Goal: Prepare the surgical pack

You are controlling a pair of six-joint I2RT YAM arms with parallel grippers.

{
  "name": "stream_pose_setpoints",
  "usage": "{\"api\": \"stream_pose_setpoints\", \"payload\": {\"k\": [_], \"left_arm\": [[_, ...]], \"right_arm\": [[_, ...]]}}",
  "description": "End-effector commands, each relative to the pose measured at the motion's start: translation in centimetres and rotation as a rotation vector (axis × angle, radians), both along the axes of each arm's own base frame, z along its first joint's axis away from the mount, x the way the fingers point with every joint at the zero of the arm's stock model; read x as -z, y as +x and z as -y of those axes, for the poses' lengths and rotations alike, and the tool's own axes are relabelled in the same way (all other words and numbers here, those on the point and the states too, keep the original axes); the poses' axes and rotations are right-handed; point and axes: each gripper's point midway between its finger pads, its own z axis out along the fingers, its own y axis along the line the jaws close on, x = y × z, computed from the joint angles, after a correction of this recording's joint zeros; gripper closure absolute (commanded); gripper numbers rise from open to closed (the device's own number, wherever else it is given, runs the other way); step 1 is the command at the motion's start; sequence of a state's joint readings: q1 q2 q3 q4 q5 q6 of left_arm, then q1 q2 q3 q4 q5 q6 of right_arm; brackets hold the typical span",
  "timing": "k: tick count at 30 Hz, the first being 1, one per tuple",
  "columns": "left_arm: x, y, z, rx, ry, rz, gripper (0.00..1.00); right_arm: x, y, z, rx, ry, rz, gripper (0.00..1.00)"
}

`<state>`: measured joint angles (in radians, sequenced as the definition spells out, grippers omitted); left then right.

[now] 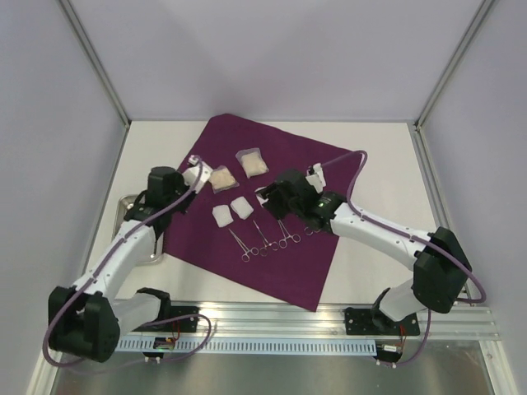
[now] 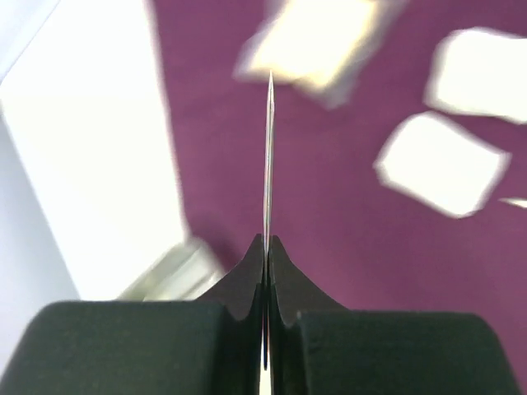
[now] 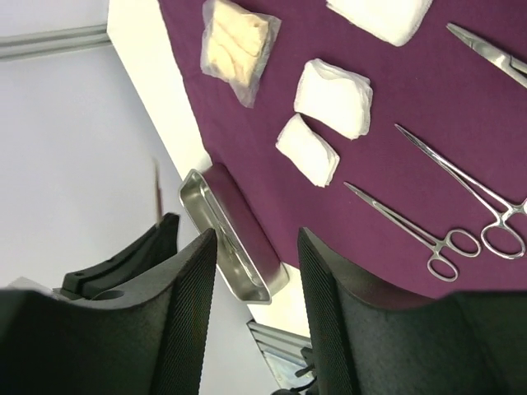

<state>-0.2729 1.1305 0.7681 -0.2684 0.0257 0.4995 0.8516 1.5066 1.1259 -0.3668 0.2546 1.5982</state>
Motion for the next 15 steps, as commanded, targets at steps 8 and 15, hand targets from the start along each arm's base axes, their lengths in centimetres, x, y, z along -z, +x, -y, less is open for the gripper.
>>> {"api": "stream_pose_setpoints", "payload": {"k": [8, 15], "left_arm": [[3.4, -6.2, -15.6, -0.53, -0.272, -0.199, 1.0], [7.7, -8.1, -18.6, -0.63, -0.309, -0.321, 1.0]], "right_arm": [[0.0, -0.4, 1.1, -0.139, -0.153, 0.137, 0.55], [0.4, -0.3, 1.8, -0.157, -0.221, 0.15, 0.56]]}}
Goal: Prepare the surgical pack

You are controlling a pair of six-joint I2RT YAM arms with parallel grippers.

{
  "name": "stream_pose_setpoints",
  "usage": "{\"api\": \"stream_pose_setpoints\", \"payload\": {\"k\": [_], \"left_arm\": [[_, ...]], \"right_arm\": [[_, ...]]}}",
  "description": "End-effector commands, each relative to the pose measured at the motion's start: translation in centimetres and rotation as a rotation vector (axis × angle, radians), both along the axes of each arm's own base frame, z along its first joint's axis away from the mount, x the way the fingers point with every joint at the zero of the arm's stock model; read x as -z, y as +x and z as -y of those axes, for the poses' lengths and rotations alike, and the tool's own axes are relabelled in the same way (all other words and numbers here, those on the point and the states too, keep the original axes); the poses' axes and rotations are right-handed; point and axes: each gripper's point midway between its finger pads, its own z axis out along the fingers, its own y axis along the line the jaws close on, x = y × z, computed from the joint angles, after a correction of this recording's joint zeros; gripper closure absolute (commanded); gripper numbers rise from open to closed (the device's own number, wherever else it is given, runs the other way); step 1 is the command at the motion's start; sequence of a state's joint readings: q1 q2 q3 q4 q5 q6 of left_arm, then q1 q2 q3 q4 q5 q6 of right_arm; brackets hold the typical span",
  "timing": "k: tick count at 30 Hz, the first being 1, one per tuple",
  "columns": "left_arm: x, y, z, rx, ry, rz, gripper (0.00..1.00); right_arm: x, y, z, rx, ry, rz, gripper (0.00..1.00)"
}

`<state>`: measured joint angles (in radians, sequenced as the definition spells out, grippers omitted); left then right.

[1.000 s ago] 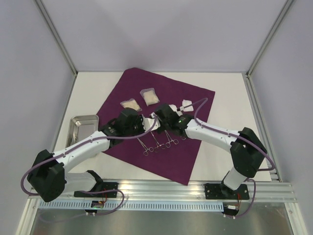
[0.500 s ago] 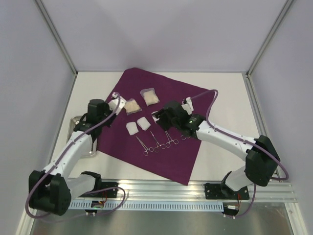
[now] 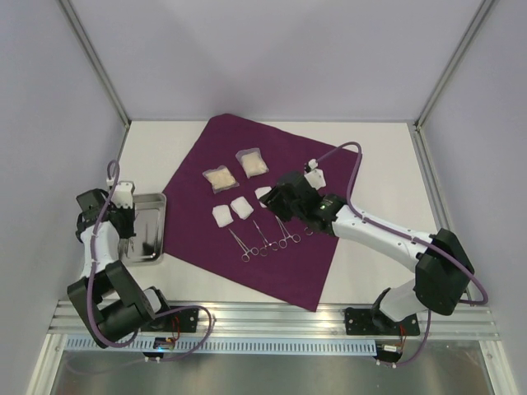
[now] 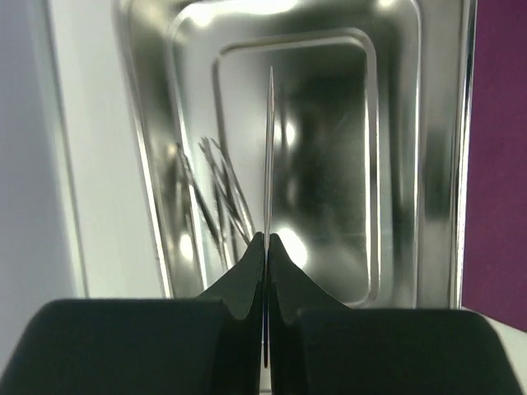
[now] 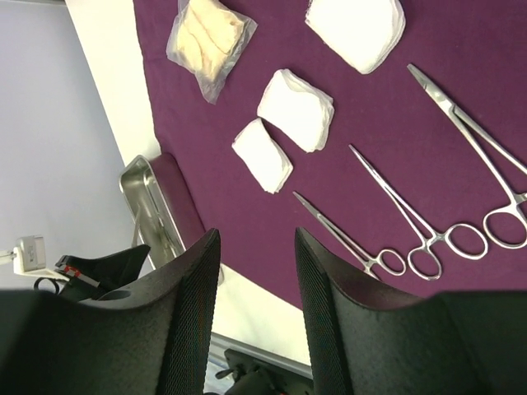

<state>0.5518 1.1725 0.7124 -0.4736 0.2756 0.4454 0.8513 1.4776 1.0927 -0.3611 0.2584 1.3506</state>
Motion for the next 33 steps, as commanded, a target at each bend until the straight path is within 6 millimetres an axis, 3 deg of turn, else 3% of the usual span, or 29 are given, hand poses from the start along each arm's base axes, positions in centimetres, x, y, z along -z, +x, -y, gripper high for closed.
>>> {"api": "stream_pose_setpoints", "payload": {"k": [1, 11, 16, 26, 33], "left_arm": [[1.5, -0.8, 1.2, 0.033, -0.068, -0.03, 1.0], [4.8, -2.4, 0.2, -0.009, -0.05, -0.127, 1.0], [5.3, -2.7, -0.7, -0.045, -0.02, -0.126, 1.0], [7.9, -3.7, -0.1, -0.023, -0.047, -0.183, 1.0], [8.4, -3.7, 0.3, -0.01, -0.067, -0.197, 0.89]], "right_arm": [[-0.3, 0.4, 0.9, -0.002, -0.063, 0.051, 0.56], [0.1, 0.6, 2.5, 0.036, -0.129, 0.063, 0.58], [0.2, 0.6, 2.8, 0.037, -0.149, 0.068, 0.58], [0.3, 0.8, 3.8, 0.054, -0.168, 0.066, 0.59], [0.0, 1.1, 4.2, 0.066, -0.165, 0.071, 0.59]]}}
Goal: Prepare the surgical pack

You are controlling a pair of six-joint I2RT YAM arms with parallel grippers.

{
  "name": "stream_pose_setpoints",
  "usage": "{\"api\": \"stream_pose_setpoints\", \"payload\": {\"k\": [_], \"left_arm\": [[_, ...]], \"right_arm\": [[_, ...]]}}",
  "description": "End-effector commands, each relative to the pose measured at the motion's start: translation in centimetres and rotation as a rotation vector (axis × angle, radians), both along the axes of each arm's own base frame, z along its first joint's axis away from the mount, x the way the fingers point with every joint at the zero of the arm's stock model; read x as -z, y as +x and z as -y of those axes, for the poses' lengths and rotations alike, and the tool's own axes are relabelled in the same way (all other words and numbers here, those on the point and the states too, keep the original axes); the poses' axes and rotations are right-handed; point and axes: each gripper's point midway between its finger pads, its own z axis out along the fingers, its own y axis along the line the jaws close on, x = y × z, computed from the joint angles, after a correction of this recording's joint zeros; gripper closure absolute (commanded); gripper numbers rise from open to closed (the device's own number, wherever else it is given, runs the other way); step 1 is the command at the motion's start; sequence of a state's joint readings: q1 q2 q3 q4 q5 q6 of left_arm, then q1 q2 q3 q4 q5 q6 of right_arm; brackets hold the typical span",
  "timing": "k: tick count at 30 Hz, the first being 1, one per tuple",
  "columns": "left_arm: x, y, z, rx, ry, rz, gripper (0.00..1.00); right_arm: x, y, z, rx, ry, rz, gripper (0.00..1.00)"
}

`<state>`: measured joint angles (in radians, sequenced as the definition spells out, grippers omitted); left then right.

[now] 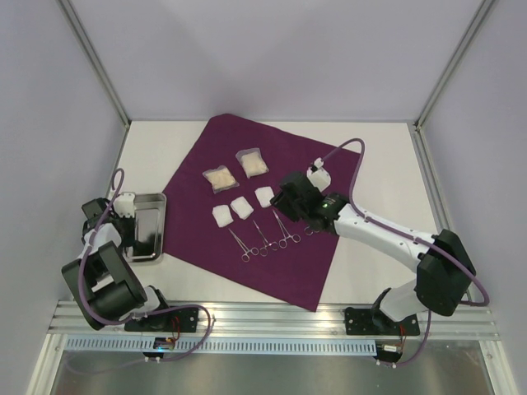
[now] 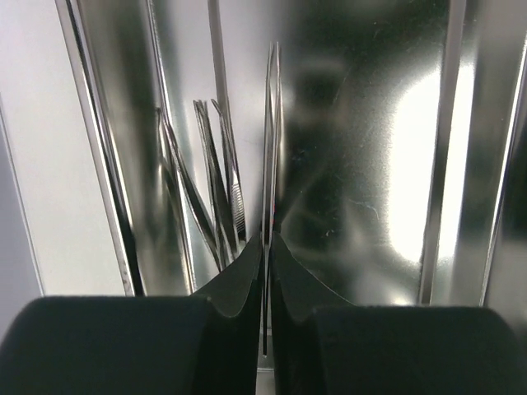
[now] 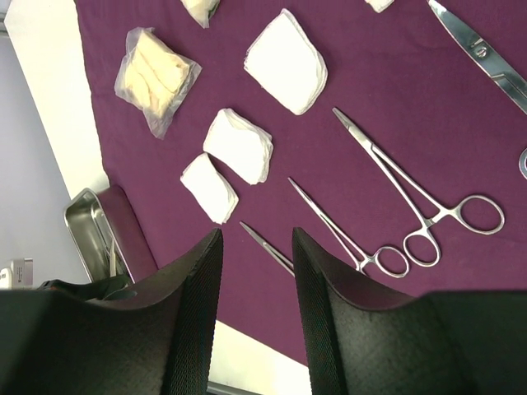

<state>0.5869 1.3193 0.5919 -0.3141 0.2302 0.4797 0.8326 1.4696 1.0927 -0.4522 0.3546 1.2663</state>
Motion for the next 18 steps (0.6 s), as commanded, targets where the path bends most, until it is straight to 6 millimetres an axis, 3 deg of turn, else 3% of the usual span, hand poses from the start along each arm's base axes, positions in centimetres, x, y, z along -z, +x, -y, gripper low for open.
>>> {"api": "stream_pose_setpoints", "payload": {"k": [1, 12, 18], "left_arm": [[2.2, -2.0, 1.4, 0.024, -0.064, -0.088, 0.88], [2.4, -2.6, 1.9, 0.048, -0.083, -0.114, 0.85], [2.3, -3.3, 2.2, 0.065, -0.082, -0.135, 0.71]], "right_arm": [[-1.4, 0.4, 1.0, 0.025, -0.005, 0.052, 0.59], [-1.2, 0.5, 2.1, 0.049, -0.004, 0.049, 0.58], [-1.2, 0.4, 2.5, 0.053, -0.008, 0.051, 0.58]]}}
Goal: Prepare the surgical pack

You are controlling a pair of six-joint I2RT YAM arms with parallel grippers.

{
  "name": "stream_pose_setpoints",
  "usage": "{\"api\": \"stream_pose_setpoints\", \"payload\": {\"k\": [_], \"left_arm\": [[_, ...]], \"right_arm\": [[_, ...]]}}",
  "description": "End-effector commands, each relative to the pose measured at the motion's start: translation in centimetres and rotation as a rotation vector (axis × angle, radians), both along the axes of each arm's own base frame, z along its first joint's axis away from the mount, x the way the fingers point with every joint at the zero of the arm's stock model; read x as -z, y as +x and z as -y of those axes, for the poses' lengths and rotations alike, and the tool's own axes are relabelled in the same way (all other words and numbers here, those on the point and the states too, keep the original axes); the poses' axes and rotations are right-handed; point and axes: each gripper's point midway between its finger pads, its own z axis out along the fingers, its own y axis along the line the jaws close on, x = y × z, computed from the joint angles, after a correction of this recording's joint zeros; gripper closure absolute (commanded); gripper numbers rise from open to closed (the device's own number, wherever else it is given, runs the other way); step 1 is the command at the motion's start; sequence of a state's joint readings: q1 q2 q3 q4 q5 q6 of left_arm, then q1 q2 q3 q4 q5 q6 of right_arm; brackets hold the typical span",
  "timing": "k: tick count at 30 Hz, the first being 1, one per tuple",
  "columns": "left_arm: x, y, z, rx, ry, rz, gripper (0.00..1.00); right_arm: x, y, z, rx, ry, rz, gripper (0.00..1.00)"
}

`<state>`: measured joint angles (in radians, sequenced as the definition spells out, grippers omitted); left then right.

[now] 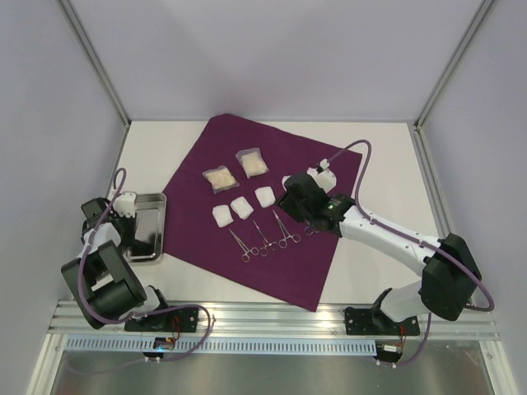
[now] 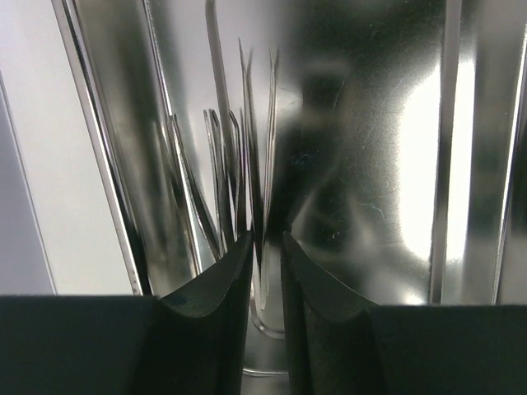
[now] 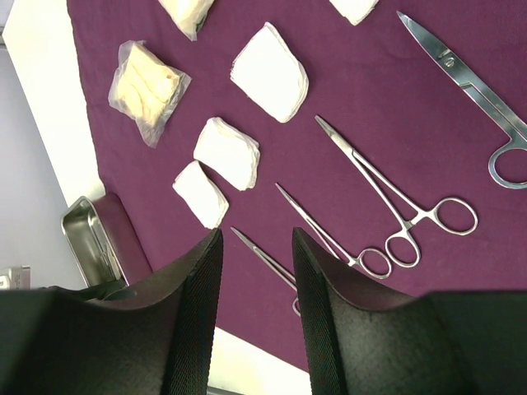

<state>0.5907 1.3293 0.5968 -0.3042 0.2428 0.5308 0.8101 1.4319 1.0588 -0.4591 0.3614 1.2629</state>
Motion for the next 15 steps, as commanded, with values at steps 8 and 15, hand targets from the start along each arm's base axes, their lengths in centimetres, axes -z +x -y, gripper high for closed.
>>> {"api": "stream_pose_setpoints", "payload": {"k": [8, 15], "left_arm": [[1.4, -3.6, 2.3, 0.013, -0.086, -0.135, 0.7], [-1.8, -3.0, 2.8, 0.042, -0.083, -0.069, 0.64]], "right_arm": [[-1.7, 0.3, 1.3, 0.029, 0.004, 0.06, 0.58], [-3.8, 0.7, 0.4, -0.218, -0.152, 0.144, 0.56]]}}
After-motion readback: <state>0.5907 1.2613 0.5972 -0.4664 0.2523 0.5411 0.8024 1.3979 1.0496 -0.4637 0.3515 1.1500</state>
